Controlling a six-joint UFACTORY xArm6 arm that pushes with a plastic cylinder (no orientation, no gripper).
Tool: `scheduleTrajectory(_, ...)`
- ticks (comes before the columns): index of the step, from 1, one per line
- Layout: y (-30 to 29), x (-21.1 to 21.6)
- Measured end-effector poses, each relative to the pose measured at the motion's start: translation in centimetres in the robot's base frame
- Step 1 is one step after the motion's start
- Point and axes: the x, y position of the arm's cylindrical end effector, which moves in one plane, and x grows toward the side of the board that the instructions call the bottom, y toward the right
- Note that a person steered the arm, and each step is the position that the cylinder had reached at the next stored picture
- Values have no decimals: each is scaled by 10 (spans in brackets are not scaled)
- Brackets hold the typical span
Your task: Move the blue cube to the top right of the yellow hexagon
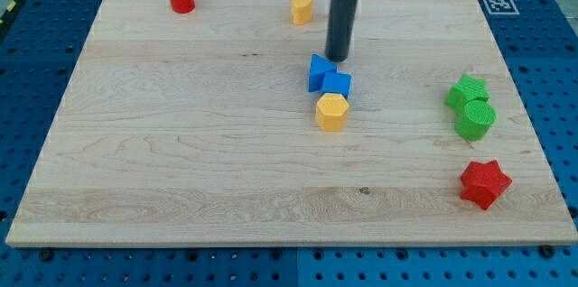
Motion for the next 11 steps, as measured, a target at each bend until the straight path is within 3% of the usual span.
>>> scheduleTrajectory(2,-107,76)
scheduleTrajectory(3,-152,77)
scheduleTrajectory(4,-138,78)
scheduleTrajectory(7,8,62)
scheduleTrajectory(8,15,30)
scheduleTrajectory(10,30,25)
scheduleTrajectory(11,66,16)
